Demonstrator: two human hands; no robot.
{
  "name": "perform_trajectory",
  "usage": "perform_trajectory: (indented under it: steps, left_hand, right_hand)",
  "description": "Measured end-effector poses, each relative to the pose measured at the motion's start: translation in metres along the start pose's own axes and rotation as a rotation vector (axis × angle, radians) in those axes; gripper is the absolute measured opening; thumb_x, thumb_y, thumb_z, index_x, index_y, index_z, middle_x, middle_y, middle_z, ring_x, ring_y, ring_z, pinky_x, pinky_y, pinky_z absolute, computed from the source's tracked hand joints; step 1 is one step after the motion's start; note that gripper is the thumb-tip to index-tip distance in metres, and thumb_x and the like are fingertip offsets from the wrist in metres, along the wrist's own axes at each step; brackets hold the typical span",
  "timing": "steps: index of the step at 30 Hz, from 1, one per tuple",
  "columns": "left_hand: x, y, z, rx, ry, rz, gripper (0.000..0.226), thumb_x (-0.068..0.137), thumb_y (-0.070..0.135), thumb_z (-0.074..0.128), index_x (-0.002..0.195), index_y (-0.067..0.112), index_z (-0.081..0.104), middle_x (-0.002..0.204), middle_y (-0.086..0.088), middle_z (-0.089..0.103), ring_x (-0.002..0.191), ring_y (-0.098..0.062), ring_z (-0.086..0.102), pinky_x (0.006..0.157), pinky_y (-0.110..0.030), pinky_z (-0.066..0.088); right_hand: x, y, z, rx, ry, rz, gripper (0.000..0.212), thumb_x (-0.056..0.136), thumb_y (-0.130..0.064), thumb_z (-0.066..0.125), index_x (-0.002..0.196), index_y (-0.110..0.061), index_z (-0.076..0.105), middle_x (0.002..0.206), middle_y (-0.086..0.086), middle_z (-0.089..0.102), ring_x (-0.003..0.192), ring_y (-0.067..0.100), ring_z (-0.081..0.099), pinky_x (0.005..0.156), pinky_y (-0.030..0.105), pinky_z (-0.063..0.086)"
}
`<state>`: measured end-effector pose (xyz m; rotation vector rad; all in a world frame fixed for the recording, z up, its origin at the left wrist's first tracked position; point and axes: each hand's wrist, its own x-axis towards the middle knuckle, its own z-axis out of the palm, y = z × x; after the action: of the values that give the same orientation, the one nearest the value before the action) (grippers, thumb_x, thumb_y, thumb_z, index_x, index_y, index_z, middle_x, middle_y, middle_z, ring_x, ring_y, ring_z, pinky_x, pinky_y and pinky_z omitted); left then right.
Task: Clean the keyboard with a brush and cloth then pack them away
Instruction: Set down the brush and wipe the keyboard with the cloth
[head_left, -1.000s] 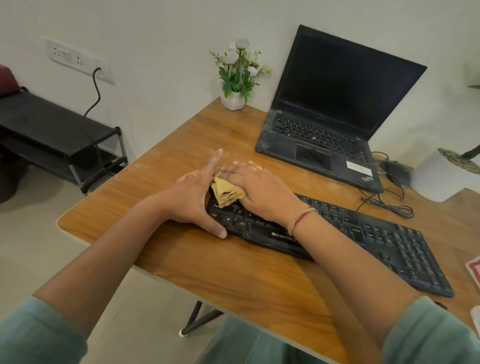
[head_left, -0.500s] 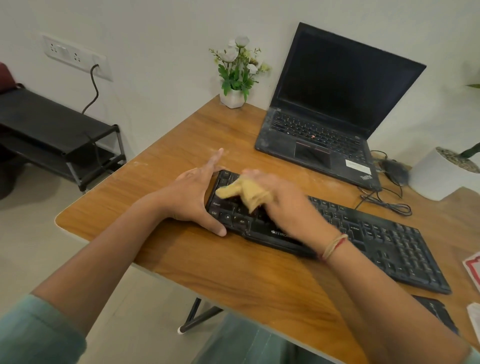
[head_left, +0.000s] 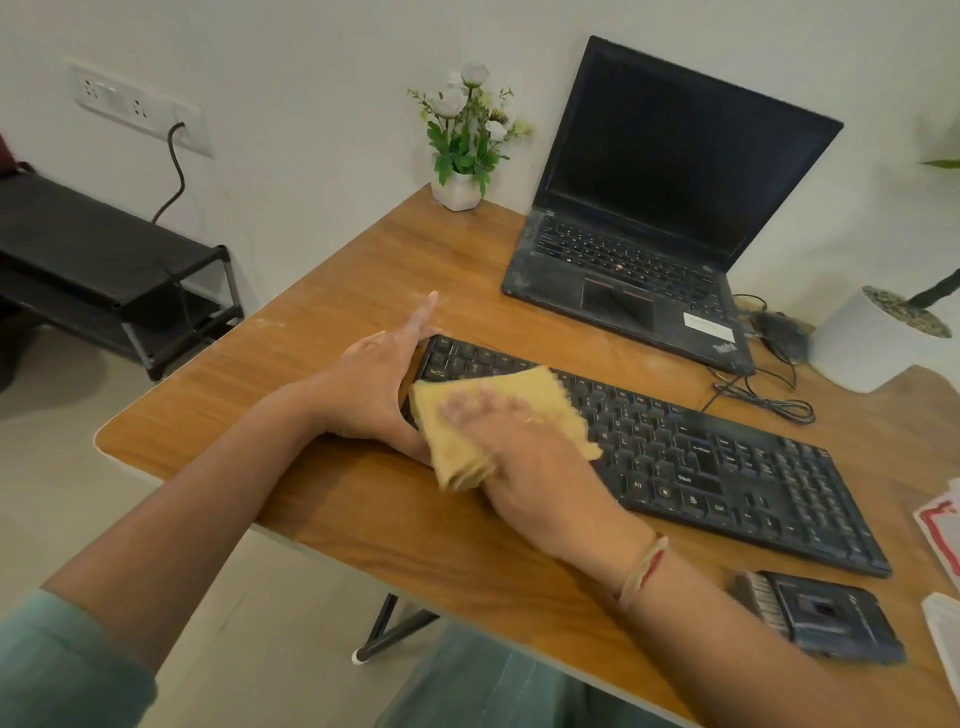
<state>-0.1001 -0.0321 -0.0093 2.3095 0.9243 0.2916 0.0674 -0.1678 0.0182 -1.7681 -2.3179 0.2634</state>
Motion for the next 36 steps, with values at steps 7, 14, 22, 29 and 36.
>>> perform_trajectory:
  steps: [7,14,22,29,36]
  left_hand:
    - [-0.002,0.002,-0.001,-0.011,-0.002,-0.017,0.152,0.034,0.074,0.077,0.143,0.043,-0.024,0.156,0.006,0.021,0.141,-0.018,0.02,0.114,-0.033,0.012]
    - [0.001,-0.001,0.001,0.005,0.0,0.014,0.152,0.036,0.075,0.075,0.142,0.041,-0.027,0.156,0.005,0.024,0.142,-0.018,0.021,0.116,-0.033,0.012]
    - [-0.001,0.002,0.001,0.001,0.011,0.006,0.15,0.038,0.075,0.074,0.144,0.038,-0.025,0.156,0.002,0.024,0.142,-0.019,0.022,0.118,-0.039,0.014]
    - [-0.005,0.006,-0.001,-0.014,0.003,-0.028,0.149,0.035,0.072,0.075,0.142,0.046,-0.025,0.155,0.007,0.022,0.139,-0.017,0.021,0.112,-0.031,0.012]
    - [-0.003,0.003,0.0,-0.008,-0.002,-0.014,0.148,0.036,0.074,0.075,0.142,0.046,-0.024,0.155,0.009,0.023,0.14,-0.017,0.022,0.115,-0.035,0.013]
  right_hand:
    - [0.019,0.049,-0.016,-0.122,0.03,0.244,0.054,0.099,-0.016,0.037,0.15,-0.025,0.02,0.157,-0.003,0.021,0.145,0.015,0.017,0.118,0.029,0.011]
    - [0.004,0.005,-0.008,-0.047,-0.092,-0.069,0.05,0.1,-0.019,0.036,0.146,-0.037,0.027,0.156,-0.012,0.021,0.144,0.012,0.017,0.117,0.029,0.006]
    - [0.023,-0.003,0.0,0.026,-0.106,-0.051,0.05,0.098,-0.017,0.038,0.144,-0.037,0.033,0.155,-0.008,0.028,0.143,0.019,0.022,0.119,0.042,0.015]
    - [0.034,0.035,-0.008,-0.054,0.003,0.211,0.051,0.1,-0.021,0.037,0.148,-0.033,0.026,0.157,-0.006,0.021,0.144,0.02,0.022,0.119,0.039,0.016]
    - [-0.003,0.029,-0.011,-0.114,-0.063,0.082,0.051,0.102,-0.024,0.029,0.15,-0.034,0.016,0.157,-0.008,0.019,0.144,0.013,0.02,0.117,0.029,0.013]
